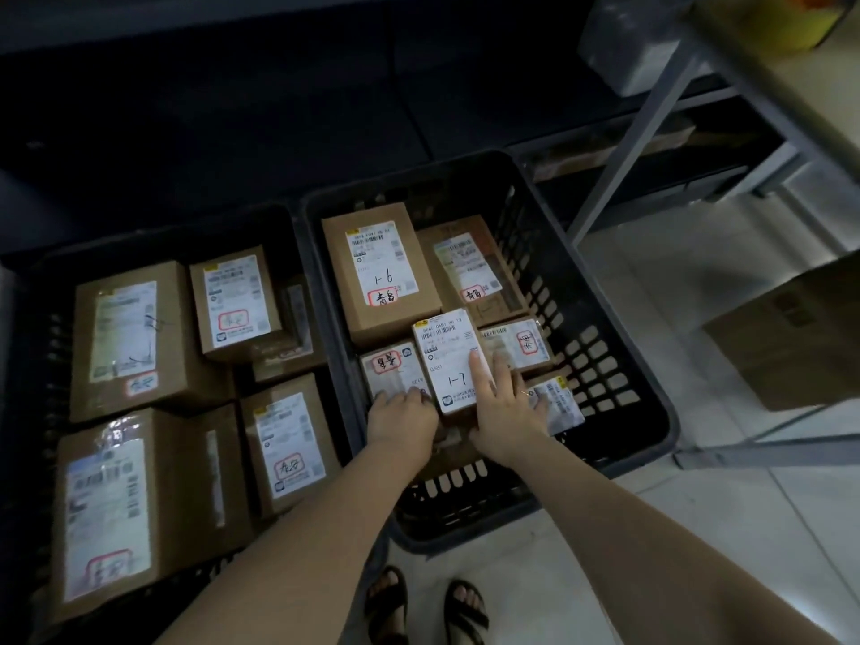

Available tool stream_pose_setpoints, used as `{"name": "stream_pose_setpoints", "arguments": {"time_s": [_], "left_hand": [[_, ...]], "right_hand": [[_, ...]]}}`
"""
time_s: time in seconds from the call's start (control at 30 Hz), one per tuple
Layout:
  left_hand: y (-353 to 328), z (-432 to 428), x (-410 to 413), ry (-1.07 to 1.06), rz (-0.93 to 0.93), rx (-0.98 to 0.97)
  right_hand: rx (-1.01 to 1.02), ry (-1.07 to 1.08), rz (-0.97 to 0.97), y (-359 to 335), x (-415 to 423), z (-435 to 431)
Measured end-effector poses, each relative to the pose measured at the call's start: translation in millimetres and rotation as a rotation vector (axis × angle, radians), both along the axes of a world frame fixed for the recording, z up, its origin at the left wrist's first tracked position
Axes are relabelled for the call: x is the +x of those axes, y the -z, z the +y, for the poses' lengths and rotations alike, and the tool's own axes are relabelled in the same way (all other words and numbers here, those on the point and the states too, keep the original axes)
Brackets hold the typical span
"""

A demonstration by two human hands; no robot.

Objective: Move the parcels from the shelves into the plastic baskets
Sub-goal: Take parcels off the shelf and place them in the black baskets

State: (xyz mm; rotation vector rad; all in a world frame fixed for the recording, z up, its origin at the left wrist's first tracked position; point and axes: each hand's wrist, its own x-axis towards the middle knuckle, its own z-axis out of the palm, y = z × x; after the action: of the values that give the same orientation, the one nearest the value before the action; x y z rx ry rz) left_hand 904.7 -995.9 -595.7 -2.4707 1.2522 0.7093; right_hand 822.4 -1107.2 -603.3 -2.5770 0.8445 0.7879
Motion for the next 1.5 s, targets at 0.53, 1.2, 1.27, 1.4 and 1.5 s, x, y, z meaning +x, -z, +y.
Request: {"name": "stream_pose_setpoints", "arguments": {"time_s": [0.53,1.2,1.27,1.4,1.5], "left_hand": [[-184,135,25,-0.293,-0.357,-0.253],[-498,611,-412,-1.139,-1.237,0.081],[-513,648,-487,-1.201,-1.268,0.198],[-535,708,-629,-1.389,-1.276,0.353],[-545,740,-715,-1.502,-1.306,0.430]], "right_hand": [[-0.205,-0.604,-0.427,-173,55,77],[0.459,-1.653,-1.584,-477,-166,620],[0.583,-1.733,-1.623,-494,-228,676],[0.788,-1.852,-1.652,-520,-355,774],[0.894,-1.942,-1.614,-532,-441,827]]}}
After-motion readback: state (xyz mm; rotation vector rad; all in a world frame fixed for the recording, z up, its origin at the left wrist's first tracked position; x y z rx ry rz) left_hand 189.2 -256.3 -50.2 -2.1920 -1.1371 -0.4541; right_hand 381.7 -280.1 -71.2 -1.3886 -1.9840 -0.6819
